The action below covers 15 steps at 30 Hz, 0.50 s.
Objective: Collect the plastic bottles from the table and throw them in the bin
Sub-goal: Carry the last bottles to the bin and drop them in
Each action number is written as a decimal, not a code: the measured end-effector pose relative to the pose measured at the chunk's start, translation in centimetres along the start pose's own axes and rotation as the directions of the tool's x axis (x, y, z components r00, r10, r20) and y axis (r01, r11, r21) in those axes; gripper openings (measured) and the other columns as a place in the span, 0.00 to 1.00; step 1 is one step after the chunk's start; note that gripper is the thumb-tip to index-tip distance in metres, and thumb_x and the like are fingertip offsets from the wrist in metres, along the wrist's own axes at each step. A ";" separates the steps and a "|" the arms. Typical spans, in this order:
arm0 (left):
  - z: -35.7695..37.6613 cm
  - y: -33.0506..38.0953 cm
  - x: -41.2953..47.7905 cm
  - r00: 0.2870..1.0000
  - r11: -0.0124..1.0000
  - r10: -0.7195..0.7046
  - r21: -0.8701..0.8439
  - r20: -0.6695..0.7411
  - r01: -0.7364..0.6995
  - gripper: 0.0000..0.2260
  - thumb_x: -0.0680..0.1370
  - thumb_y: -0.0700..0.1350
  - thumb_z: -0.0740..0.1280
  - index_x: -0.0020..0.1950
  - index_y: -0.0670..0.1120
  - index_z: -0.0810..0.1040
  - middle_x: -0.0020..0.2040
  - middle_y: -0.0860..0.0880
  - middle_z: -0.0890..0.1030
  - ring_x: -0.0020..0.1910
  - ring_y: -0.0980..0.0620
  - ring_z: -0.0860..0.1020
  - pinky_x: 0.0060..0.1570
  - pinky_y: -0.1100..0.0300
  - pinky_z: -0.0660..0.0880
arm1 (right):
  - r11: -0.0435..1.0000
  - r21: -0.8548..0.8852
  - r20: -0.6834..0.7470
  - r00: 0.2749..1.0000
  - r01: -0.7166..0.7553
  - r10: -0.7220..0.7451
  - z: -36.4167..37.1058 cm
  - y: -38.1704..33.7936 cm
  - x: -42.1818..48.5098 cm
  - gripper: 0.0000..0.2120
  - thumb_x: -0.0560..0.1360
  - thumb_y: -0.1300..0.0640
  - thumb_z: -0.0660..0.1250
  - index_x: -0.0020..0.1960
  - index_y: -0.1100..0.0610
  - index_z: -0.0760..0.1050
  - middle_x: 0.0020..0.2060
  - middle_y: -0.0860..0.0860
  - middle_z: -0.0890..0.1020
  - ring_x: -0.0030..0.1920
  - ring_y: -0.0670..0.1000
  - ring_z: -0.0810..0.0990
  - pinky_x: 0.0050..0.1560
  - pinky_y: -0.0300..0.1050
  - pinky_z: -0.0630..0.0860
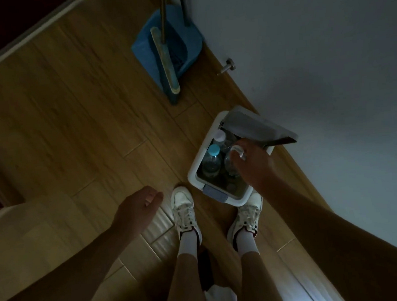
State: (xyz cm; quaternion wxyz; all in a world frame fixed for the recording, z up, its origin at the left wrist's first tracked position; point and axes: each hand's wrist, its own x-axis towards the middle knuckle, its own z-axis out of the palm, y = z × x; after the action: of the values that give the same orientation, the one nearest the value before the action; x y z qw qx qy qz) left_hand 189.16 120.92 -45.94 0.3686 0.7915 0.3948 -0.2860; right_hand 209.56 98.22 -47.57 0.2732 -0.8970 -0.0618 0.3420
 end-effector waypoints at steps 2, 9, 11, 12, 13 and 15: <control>0.2 0.0 -0.1 1.000 1.000 0.011 0.008 0.015 -0.012 0.11 0.81 0.54 0.65 0.54 0.48 0.81 0.48 0.51 0.83 0.48 0.51 0.81 0.50 0.56 0.77 | 1.000 0.018 -0.006 1.000 -0.021 0.021 -0.3 -0.2 0.0 0.06 0.80 0.49 0.63 0.54 0.48 0.76 0.46 0.47 0.81 0.42 0.41 0.79 0.35 0.32 0.69; 0.3 1.4 0.9 1.000 0.999 0.016 -0.035 0.012 -0.016 0.09 0.80 0.55 0.66 0.50 0.51 0.80 0.43 0.56 0.81 0.46 0.52 0.81 0.45 0.58 0.74 | 1.000 0.002 0.074 0.997 0.003 -0.004 -0.8 1.3 -1.8 0.08 0.79 0.51 0.65 0.58 0.46 0.75 0.51 0.45 0.79 0.47 0.44 0.81 0.44 0.38 0.79; 0.6 1.8 1.5 1.000 0.998 0.024 -0.052 0.004 -0.024 0.08 0.80 0.55 0.66 0.49 0.53 0.80 0.42 0.57 0.81 0.45 0.55 0.81 0.42 0.59 0.73 | 0.998 -0.003 0.113 0.992 -0.064 0.064 -0.1 2.9 -2.0 0.07 0.79 0.54 0.66 0.55 0.47 0.74 0.50 0.46 0.80 0.45 0.43 0.81 0.36 0.31 0.74; 0.7 2.1 1.8 1.000 0.998 0.024 -0.057 0.005 -0.023 0.08 0.80 0.55 0.66 0.49 0.52 0.80 0.43 0.57 0.81 0.45 0.56 0.80 0.42 0.59 0.73 | 0.994 -0.027 0.126 0.986 -0.103 0.106 0.4 3.7 -2.1 0.07 0.79 0.57 0.66 0.56 0.49 0.75 0.51 0.48 0.81 0.44 0.44 0.81 0.33 0.30 0.72; 0.9 2.2 2.0 1.000 0.998 0.019 -0.062 0.005 -0.018 0.08 0.80 0.55 0.66 0.50 0.52 0.80 0.43 0.57 0.82 0.45 0.57 0.80 0.43 0.59 0.74 | 0.988 -0.049 0.133 0.980 -0.146 0.151 1.0 4.4 -2.1 0.08 0.79 0.59 0.65 0.57 0.51 0.76 0.51 0.51 0.82 0.42 0.46 0.82 0.30 0.30 0.71; 1.6 2.5 2.5 1.000 0.997 0.019 -0.071 -0.006 -0.019 0.09 0.80 0.54 0.66 0.50 0.50 0.81 0.44 0.55 0.83 0.45 0.56 0.80 0.46 0.57 0.76 | 0.977 -0.030 0.114 0.970 -0.211 0.213 2.3 5.2 -2.0 0.10 0.80 0.59 0.63 0.61 0.53 0.76 0.52 0.54 0.82 0.39 0.48 0.82 0.29 0.33 0.73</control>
State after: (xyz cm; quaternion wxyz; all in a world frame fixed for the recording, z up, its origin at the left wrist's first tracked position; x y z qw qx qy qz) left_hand 192.29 119.68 -47.82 0.3983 0.7824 0.3982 -0.2660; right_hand 206.11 94.28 -50.58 0.2232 -0.8794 0.0155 0.4203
